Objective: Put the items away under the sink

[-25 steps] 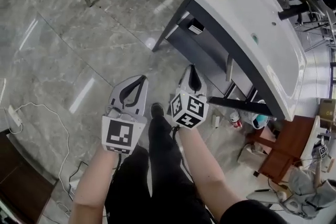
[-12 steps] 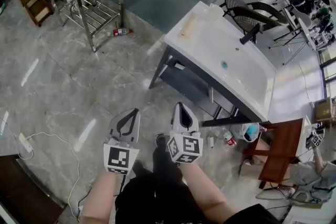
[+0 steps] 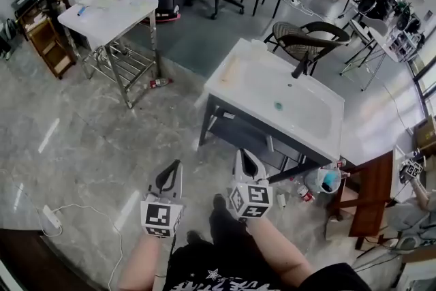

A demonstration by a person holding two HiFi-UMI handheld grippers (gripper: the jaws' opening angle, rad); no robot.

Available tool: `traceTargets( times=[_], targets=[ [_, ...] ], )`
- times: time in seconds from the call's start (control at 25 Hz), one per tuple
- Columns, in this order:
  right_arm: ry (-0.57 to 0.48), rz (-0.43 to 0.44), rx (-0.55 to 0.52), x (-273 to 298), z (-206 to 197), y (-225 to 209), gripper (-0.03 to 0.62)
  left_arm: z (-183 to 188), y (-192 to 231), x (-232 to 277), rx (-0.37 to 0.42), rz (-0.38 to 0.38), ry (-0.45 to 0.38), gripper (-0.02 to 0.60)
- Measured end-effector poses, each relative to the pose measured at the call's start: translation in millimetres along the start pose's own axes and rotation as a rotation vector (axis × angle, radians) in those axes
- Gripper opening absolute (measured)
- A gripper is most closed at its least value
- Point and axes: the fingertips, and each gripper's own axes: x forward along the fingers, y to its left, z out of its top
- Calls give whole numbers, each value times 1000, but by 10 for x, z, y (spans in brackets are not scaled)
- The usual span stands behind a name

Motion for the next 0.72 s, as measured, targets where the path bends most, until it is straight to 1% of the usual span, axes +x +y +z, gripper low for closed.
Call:
traceTargets(
  times=[0.08,0.24,0.36,0.48,0.56,0.72],
  targets=[
    [-8,-7,1,110,67,-88,3,22,85,69,-7,7,12,9],
    [-12,-25,25,387,124,-339,3,118,220,315,5,37,22,9],
    [-21,-46,64,680,218,-592,3,244,301,606,4,63,21,9],
    [-45,-68,94,999,393,-881,3,404,336,976,0,77,17,9],
    [-69,-60,108,1188,513,-1062,3,480,326,1221,3,82,18,9],
    [-126,-7,107,1566,780,-1369,5,638,287,1698,7,88,11,9]
  ],
)
